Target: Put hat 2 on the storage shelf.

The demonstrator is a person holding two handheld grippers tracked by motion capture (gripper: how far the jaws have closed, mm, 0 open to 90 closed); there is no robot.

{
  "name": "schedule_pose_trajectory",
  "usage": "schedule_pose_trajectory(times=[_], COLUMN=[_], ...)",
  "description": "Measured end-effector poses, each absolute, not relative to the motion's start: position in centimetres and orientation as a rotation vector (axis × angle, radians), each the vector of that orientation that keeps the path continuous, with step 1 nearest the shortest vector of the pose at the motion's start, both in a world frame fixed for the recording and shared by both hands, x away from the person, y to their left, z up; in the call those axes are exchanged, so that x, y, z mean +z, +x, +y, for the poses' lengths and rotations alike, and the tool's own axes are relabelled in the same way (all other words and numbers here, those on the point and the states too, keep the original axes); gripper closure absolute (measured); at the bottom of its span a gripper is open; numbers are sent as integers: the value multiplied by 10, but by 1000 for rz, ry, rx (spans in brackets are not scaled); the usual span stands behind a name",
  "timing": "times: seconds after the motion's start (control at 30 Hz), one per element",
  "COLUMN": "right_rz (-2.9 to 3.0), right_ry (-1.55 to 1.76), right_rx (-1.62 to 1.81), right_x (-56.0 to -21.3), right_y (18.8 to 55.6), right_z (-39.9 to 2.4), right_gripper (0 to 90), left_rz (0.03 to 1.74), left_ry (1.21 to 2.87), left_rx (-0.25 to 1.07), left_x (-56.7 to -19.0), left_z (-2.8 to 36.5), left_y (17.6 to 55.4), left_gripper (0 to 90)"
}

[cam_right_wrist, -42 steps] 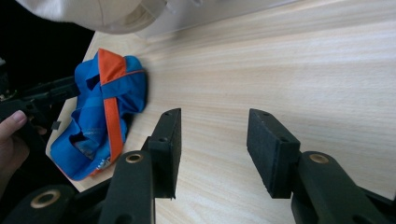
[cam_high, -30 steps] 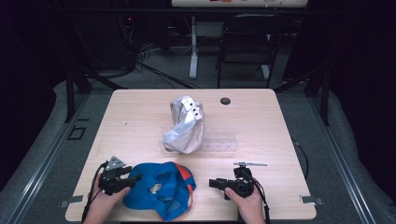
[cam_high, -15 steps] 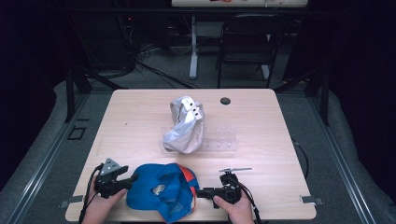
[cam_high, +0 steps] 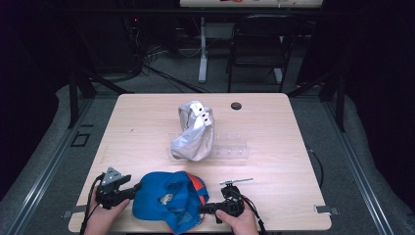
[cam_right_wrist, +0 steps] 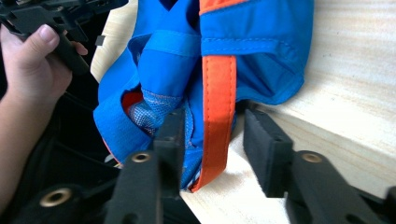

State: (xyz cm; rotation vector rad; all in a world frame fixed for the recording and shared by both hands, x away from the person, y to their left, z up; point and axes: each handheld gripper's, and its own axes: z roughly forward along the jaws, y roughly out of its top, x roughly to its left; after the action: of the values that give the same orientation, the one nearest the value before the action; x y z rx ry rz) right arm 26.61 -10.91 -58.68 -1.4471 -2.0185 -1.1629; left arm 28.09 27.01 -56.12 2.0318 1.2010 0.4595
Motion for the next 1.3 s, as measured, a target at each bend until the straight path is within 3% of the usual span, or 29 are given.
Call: schedule_pose_trajectory(times=[0.13, 0.2, 0.8, 1.3], right_rz=[-1965, -1926, -1838, -1809], right_ry=[-1482, -1508, -1637, -1581], right_rx=[-1150, -1174, -1221, -1206], right_x=[-586, -585, -550, -527], right_y=[268, 269, 284, 298], right_z=[-113, -114, -145, -142], right_gripper=[768, 777, 788, 793], left_rz=[1206, 1206, 1196, 1188], left_ry=[2031, 2034, 2035, 2026], left_rx=[454, 455, 469, 478], left_x=[-562, -562, -560, -561], left_z=[270, 271, 273, 274], left_y=[281, 281, 280, 281], left_gripper=[448, 448, 449, 452])
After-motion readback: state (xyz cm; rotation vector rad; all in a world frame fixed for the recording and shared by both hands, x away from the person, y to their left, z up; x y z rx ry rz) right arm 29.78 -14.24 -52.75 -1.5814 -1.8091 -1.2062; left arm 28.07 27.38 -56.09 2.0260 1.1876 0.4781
